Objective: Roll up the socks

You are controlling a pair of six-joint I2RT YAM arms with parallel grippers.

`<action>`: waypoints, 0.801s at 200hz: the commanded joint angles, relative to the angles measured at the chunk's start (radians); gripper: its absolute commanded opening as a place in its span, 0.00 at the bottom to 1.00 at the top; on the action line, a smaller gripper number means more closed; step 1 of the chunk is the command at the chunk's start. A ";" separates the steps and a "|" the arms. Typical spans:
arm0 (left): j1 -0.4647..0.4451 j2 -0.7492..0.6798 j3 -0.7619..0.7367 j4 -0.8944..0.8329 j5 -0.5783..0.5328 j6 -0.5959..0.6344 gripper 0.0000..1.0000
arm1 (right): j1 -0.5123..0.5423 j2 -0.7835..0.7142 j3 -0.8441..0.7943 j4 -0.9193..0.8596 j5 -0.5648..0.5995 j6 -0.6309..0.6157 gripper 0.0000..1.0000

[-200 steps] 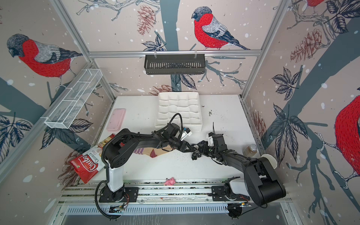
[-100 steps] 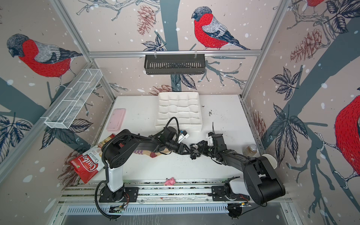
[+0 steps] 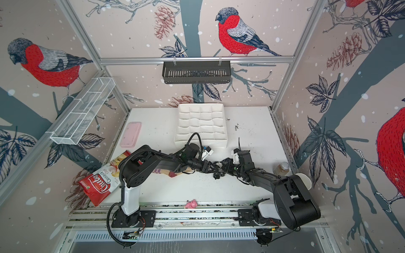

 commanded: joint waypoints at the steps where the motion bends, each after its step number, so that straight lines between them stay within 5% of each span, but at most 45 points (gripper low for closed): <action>1: -0.002 0.002 -0.004 0.046 -0.017 -0.016 0.56 | 0.007 0.006 -0.001 0.008 0.004 0.010 0.00; 59: -0.005 0.046 0.026 0.090 -0.034 -0.049 0.45 | 0.038 0.005 -0.010 0.034 0.002 0.034 0.01; 102: -0.006 0.075 0.034 0.123 -0.021 -0.075 0.00 | 0.051 -0.007 -0.010 0.036 0.002 0.045 0.01; 127: 0.000 0.070 0.029 0.104 -0.024 -0.070 0.00 | 0.047 -0.023 -0.004 0.017 0.001 0.037 0.01; 160: 0.011 0.038 0.051 -0.064 -0.041 0.022 0.00 | -0.010 -0.105 0.028 -0.079 0.015 -0.021 0.18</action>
